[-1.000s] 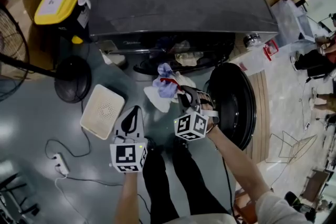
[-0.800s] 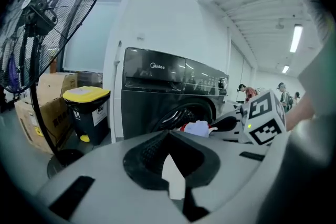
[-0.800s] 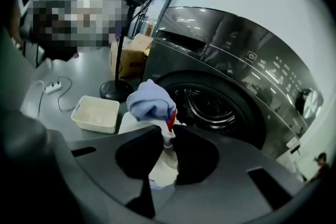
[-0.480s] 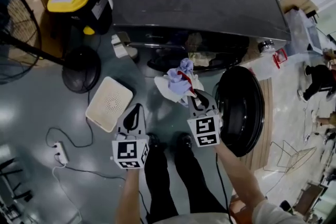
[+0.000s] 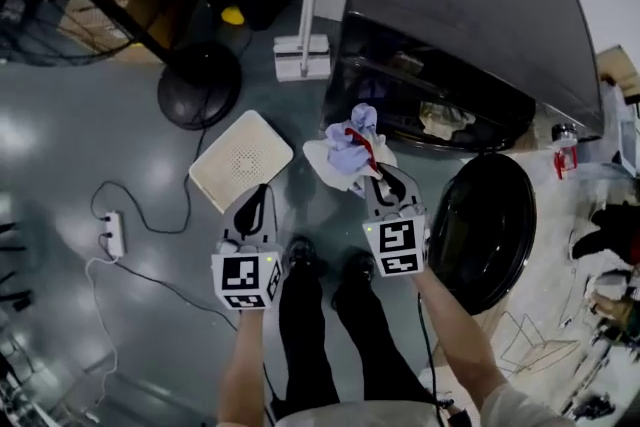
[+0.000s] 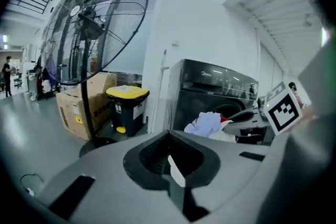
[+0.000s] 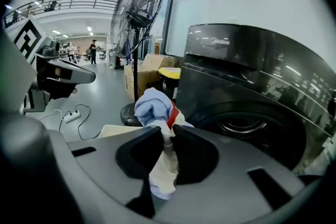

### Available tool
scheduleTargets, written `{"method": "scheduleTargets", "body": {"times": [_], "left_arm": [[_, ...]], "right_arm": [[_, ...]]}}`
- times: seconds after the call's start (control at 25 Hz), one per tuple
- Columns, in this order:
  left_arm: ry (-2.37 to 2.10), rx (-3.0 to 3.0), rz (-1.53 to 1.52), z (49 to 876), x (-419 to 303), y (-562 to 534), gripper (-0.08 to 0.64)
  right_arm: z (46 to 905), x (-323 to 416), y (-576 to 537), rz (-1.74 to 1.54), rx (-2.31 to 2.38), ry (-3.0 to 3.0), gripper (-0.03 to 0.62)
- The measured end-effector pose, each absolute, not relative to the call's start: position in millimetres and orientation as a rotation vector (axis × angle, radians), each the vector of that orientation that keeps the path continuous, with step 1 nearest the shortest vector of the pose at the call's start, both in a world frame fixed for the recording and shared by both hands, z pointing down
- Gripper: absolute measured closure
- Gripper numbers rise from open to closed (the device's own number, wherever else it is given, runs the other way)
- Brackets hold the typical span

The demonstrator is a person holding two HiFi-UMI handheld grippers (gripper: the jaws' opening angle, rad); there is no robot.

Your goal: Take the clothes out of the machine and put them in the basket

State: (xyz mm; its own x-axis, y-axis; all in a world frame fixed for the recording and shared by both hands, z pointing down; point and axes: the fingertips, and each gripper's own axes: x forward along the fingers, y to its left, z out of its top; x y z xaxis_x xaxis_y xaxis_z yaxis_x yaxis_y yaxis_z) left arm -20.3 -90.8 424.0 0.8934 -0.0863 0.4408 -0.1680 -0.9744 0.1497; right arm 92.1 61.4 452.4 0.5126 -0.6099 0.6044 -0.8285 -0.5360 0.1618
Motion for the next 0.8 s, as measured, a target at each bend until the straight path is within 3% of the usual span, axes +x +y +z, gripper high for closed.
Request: {"method": "scheduleTargets", "body": {"times": [0.8], "left_arm": [[-0.715, 2.706, 0.651, 473, -179, -239, 0.541]], "right_arm": [[512, -21, -176, 0.595, 1.977, -1.604, 0.525]]}}
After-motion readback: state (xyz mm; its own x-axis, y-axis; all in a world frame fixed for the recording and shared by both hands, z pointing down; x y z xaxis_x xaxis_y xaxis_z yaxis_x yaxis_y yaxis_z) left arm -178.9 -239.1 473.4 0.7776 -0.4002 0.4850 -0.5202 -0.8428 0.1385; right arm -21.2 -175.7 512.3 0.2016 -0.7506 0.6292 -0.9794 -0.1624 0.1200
